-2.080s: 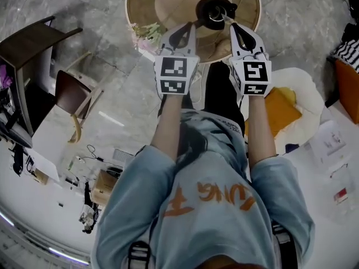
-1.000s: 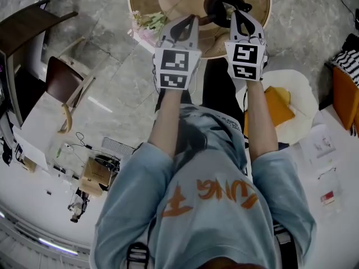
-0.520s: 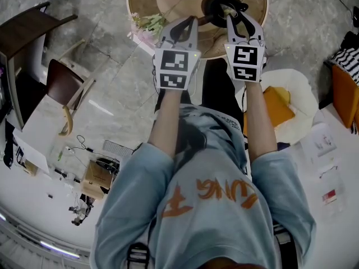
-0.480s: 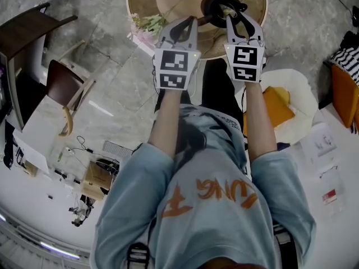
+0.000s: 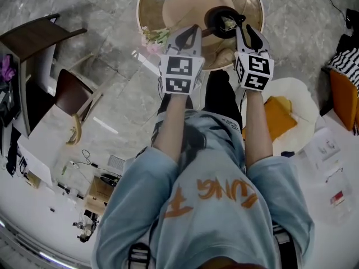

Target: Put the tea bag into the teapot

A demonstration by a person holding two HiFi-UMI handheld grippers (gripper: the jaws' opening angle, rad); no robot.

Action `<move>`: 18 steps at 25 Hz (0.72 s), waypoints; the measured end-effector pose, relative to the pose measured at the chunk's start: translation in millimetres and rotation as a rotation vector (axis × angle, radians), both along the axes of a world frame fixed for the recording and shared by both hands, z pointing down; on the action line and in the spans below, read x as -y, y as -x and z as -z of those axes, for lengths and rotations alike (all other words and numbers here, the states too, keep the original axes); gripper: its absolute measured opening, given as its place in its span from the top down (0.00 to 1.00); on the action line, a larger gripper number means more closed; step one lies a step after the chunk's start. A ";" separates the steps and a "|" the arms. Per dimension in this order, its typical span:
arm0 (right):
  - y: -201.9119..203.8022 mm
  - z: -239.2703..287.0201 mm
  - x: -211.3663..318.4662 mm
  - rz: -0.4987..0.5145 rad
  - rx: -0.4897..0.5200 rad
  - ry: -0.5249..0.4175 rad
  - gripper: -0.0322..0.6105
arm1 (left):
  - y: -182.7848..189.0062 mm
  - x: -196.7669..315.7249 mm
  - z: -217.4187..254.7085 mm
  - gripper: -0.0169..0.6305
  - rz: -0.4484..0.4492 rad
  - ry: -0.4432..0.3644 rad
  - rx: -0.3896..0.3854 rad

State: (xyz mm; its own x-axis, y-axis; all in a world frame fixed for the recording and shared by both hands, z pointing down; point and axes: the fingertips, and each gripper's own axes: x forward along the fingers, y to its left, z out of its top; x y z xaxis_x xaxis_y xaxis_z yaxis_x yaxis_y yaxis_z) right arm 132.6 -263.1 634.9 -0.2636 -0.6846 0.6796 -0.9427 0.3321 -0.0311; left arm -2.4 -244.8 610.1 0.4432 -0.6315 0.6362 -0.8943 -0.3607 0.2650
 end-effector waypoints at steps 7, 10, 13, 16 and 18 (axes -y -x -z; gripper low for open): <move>15.1 54.2 -0.3 -0.204 0.139 -0.047 0.79 | 47.7 18.9 56.7 0.94 0.000 -0.095 -0.006; 33.0 77.6 0.2 -0.246 0.199 -0.075 0.81 | 74.3 27.9 81.7 0.94 0.009 -0.139 0.011; 43.0 107.7 9.5 -0.247 0.212 -0.131 0.83 | 91.6 43.3 116.6 0.94 0.018 -0.209 0.007; 45.9 146.2 25.1 -0.249 0.216 -0.210 0.84 | 104.7 59.7 153.1 0.94 0.029 -0.284 -0.010; 44.6 169.8 33.4 -0.258 0.220 -0.260 0.85 | 107.5 68.3 175.5 0.94 0.023 -0.330 -0.022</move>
